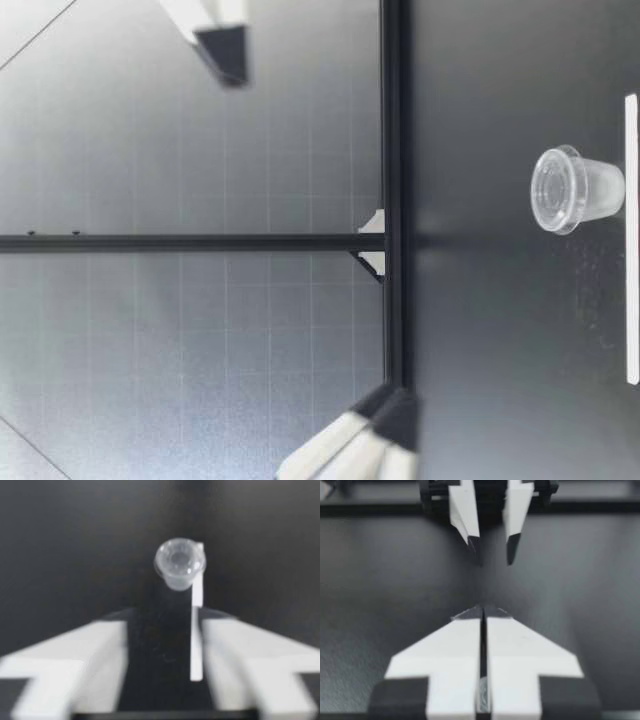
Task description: Pick up the plastic cup and open its lid.
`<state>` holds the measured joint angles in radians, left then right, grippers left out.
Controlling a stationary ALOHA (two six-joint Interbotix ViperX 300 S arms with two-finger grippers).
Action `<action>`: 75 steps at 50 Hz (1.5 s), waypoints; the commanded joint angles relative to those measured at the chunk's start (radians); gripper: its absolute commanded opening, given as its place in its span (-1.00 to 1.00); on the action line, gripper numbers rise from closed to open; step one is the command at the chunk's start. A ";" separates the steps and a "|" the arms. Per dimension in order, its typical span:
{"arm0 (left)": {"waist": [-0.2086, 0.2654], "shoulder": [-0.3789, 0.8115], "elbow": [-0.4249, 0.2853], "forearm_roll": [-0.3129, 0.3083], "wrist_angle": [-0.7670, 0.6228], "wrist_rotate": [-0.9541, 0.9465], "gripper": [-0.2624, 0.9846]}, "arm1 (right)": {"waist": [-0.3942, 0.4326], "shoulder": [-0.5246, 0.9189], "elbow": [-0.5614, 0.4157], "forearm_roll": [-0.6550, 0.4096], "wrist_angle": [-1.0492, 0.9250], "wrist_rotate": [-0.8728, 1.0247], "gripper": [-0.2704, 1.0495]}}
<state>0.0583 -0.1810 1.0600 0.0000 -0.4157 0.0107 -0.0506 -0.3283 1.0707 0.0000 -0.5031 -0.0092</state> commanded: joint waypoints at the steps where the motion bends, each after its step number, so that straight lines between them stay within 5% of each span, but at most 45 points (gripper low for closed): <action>1: 0.003 0.037 -0.037 0.003 -0.014 0.006 0.34 | -0.011 0.049 -0.041 0.002 0.008 0.000 -0.86; 27: -0.021 0.330 -0.181 0.034 -0.123 0.005 0.28 | -0.012 0.316 -0.221 0.002 0.267 0.000 -0.86; 75: -0.017 0.517 -0.318 0.038 -0.143 0.008 0.28 | -0.046 0.417 -0.227 0.002 0.276 -0.002 -0.86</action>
<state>0.0353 0.3482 0.7639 0.0383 -0.5476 0.0169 -0.0798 0.0982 0.8575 0.0000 -0.2224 -0.0107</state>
